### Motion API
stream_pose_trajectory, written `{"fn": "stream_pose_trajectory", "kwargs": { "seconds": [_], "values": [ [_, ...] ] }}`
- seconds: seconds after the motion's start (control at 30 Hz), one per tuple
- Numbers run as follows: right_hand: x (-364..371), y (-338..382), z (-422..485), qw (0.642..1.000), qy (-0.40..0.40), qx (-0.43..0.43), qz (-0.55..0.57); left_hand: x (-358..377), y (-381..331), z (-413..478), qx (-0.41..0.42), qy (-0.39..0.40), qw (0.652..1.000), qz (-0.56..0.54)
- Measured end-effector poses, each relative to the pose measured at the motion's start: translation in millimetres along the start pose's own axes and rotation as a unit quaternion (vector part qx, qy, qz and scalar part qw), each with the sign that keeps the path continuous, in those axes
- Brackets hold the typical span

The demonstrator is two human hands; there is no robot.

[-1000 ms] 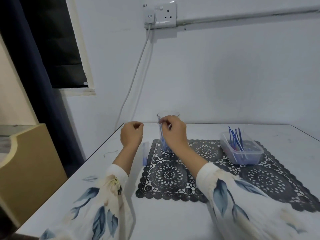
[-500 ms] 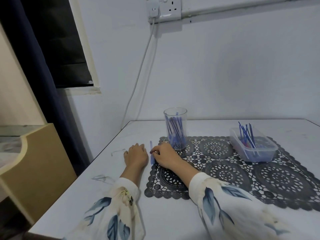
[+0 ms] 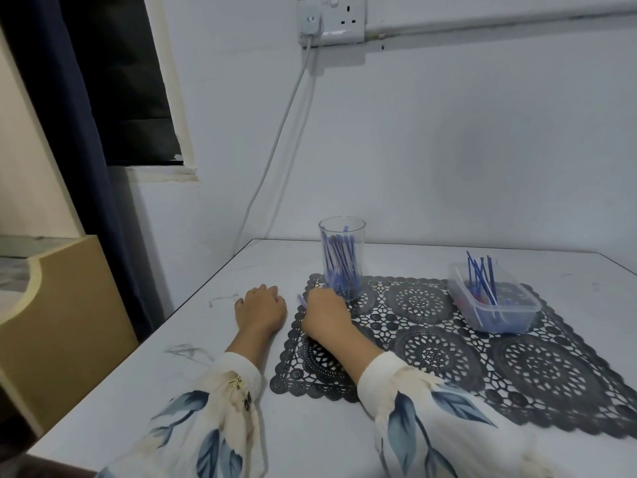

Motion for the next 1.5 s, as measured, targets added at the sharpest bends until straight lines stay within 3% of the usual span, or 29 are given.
{"fn": "stream_pose_trajectory", "kwargs": {
  "seconds": [0.13, 0.23, 0.33, 0.47, 0.6, 0.8, 1.03, 1.33, 1.5],
  "values": [
    [-10.5, 0.0, -5.8, 0.997, 0.061, -0.01, -0.043, 1.0, -1.4, -0.2, 0.009, 0.006, 1.0, 0.003],
    [-44.8, 6.2, -5.3, 0.996, 0.041, -0.031, 0.075, -0.2, -1.3, -0.6, 0.008, 0.007, 1.0, 0.004],
    [-104.3, 13.8, -13.6, 0.954, -0.082, -0.076, 0.277, -3.0, -1.7, -0.9, 0.005, 0.0, 1.0, 0.001],
    [-166.6, 10.8, -21.7, 0.885, -0.246, -0.121, 0.377, -3.6, -5.1, -2.5, 0.009, -0.01, 1.0, -0.011],
    [-183.2, -2.6, 4.2, 0.895, -0.289, -0.102, 0.325, -3.2, -4.0, -5.0, 0.005, -0.01, 1.0, -0.012],
    [-168.0, -37.0, 41.1, 0.94, -0.253, -0.034, 0.225, -5.4, -5.7, -4.7, 0.01, -0.02, 1.0, -0.014],
    [-146.7, -44.5, 49.3, 0.957, -0.241, -0.038, 0.156, -5.7, -4.7, -4.4, 0.008, -0.038, 0.999, -0.015],
    [-142.6, -47.1, 32.7, 0.95, -0.255, -0.075, 0.164, -9.1, -5.7, -5.7, 0.009, -0.058, 0.998, -0.011],
    [-160.7, -60.8, -8.7, 0.901, -0.34, -0.107, 0.247, -22.2, -8.1, -7.3, 0.011, -0.091, 0.995, -0.037]
  ]
}}
Point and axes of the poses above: each hand's wrist, its own z-axis towards the middle knuckle, its own x-axis out of the palm, y = z × x, the point moved 10 cm from there along z, towards the middle knuckle, and after that the axes turned 7 degrees about x, right-handed, at the moved point
